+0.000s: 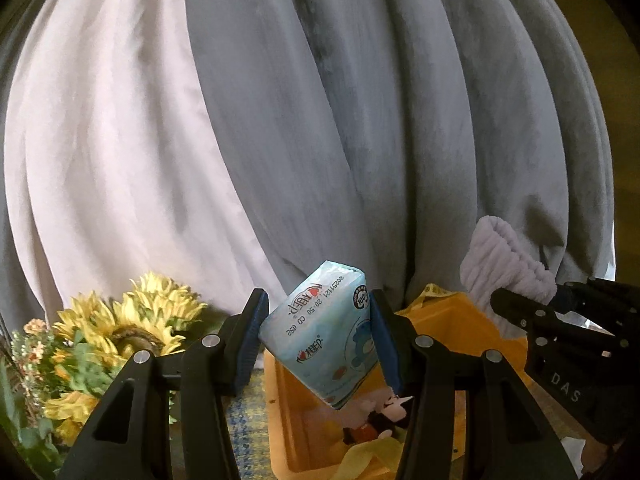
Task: Organize soft objects
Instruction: 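Carry the tissue pack with the left tool while the right tool carries the sock over the crate, then open the left tool to drop the tissue pack while the right tool releases the sock into the crate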
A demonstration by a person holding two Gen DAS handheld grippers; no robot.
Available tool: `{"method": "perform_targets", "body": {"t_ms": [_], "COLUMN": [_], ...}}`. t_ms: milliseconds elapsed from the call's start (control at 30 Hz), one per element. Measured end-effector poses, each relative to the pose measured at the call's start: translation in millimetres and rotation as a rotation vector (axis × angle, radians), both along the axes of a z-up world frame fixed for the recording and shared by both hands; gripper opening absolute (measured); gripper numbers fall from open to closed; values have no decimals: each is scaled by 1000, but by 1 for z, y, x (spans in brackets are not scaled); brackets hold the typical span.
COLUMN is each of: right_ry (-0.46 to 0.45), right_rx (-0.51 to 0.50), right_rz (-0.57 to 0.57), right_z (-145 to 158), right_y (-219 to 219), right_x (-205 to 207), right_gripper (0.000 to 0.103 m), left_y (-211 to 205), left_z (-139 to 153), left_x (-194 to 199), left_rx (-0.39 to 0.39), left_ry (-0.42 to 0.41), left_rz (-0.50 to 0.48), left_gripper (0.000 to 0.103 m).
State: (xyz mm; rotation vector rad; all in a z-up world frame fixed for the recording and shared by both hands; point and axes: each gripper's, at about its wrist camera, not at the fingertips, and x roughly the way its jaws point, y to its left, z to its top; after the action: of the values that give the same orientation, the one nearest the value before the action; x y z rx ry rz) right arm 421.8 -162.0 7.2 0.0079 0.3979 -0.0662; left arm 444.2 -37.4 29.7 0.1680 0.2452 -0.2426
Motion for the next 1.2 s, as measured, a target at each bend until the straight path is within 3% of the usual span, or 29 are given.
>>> {"method": "perform_targets", "body": {"t_ms": [733,867,967,1067,1200], "right_ry": [226,251,251,238,224], "right_rx": [-2,2,1,-14,-15], "right_rz": [-12,-19,-30,-43,-55], "right_z": [-60,-66,-66,-64,-59], "right_y": [-21,-24,-25,-25,-25], "right_x": [60,65,66,64,59], "right_gripper": [28,41,59,60,67], "left_y": [-25,-26,-26,-25,-23], "left_z": [-64,-71,-73,-71,-65], "left_x": [67,73,74,72,64], "left_rx": [69,74,73,70,77], "left_ry": [203,237,253,252,231], "left_rz": [-19,-23,-22,-25,-9], "left_gripper": [51,56,59,76,82]}}
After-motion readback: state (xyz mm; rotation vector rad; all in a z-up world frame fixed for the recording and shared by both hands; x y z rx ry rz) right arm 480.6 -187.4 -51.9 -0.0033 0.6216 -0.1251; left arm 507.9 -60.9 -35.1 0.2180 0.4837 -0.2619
